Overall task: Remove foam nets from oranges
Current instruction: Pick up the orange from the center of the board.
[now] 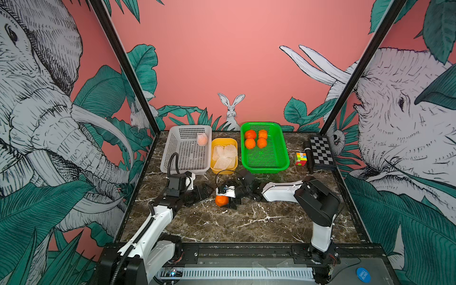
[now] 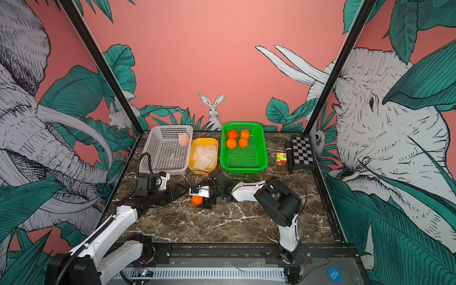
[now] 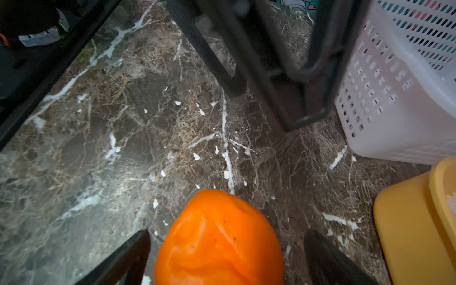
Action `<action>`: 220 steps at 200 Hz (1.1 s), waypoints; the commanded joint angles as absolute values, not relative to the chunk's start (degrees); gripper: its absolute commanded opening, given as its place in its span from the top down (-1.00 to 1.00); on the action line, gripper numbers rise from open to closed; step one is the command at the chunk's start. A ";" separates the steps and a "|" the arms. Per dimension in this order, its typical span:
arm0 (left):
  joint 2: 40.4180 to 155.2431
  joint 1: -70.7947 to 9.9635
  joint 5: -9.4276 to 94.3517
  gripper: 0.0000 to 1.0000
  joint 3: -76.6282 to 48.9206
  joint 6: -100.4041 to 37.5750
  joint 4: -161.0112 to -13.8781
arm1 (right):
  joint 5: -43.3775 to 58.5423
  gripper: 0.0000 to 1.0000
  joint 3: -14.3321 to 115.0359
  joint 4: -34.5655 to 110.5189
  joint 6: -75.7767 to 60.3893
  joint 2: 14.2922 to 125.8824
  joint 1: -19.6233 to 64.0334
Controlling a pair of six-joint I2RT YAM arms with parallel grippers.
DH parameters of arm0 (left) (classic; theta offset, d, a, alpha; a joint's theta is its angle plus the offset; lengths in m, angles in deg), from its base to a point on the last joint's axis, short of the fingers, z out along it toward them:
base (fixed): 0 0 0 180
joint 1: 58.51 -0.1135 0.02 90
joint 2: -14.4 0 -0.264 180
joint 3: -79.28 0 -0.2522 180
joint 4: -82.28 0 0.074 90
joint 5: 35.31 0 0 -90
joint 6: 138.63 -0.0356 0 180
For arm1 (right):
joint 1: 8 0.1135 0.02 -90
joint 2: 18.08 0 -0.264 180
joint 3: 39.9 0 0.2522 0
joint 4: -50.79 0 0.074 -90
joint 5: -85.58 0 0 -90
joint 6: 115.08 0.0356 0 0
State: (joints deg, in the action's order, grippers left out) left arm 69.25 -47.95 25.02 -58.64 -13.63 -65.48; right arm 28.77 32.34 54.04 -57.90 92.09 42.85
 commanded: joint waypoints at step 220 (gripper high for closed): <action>72.68 -46.73 23.64 -0.97 -42.76 -19.72 -60.77 | 8.77 0.07 30.68 24.82 -23.74 57.79 29.78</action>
